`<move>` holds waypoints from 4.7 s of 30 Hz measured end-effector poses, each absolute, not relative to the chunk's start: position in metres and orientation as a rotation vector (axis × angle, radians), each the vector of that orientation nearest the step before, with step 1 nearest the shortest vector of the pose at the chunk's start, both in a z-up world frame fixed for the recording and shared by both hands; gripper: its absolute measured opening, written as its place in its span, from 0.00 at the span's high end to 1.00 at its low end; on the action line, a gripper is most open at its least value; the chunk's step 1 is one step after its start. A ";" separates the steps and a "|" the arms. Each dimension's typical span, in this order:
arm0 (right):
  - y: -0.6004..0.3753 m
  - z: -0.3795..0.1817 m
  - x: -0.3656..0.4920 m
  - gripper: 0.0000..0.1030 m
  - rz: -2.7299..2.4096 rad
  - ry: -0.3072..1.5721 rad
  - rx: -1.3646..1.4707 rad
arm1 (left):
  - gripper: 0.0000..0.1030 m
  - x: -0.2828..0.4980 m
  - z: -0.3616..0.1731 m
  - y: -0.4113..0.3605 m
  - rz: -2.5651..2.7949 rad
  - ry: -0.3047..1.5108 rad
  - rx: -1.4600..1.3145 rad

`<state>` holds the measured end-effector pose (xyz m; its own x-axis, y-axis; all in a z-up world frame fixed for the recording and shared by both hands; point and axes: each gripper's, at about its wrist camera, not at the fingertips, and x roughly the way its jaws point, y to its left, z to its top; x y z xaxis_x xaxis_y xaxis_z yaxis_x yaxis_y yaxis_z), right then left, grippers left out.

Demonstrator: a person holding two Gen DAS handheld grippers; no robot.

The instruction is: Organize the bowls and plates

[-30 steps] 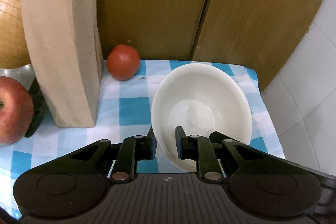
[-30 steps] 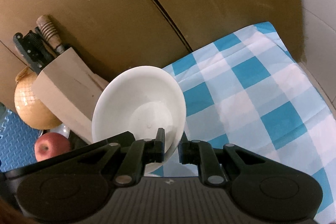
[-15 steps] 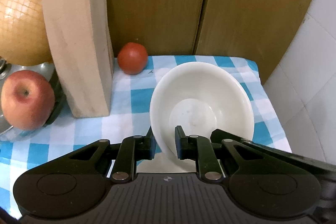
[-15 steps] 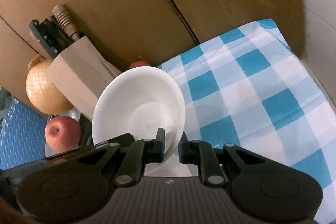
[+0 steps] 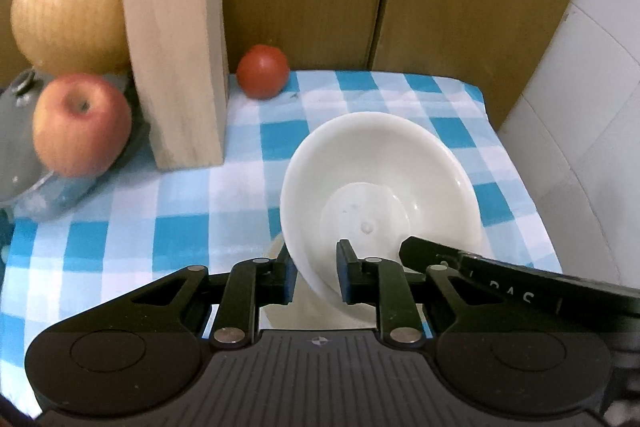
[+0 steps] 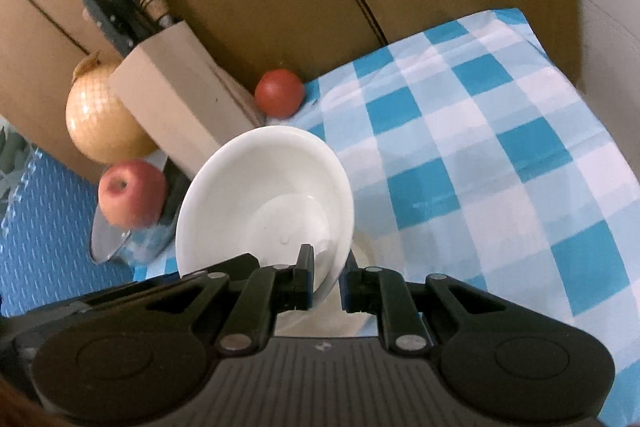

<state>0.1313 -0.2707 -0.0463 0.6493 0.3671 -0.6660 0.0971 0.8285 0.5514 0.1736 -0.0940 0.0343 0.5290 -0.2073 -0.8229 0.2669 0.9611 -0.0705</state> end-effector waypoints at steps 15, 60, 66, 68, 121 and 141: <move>-0.255 -0.044 0.114 0.85 0.140 0.857 0.510 | 0.72 0.154 0.027 -0.087 -0.276 1.018 0.079; -0.272 -0.058 0.119 0.64 0.058 0.862 0.505 | 0.24 0.158 0.013 -0.075 -0.206 1.013 0.116; -0.274 -0.062 0.123 0.64 0.059 0.866 0.542 | 0.24 0.159 0.007 -0.076 -0.199 1.025 0.139; -0.272 -0.064 0.124 0.64 0.060 0.870 0.537 | 0.24 0.160 0.006 -0.076 -0.202 1.028 0.140; -0.262 -0.086 0.141 0.88 0.106 0.934 0.574 | 0.58 0.166 -0.020 -0.089 -0.268 1.100 0.147; -0.272 -0.092 0.145 0.81 0.072 0.937 0.655 | 0.31 0.168 -0.019 -0.091 -0.255 1.076 0.157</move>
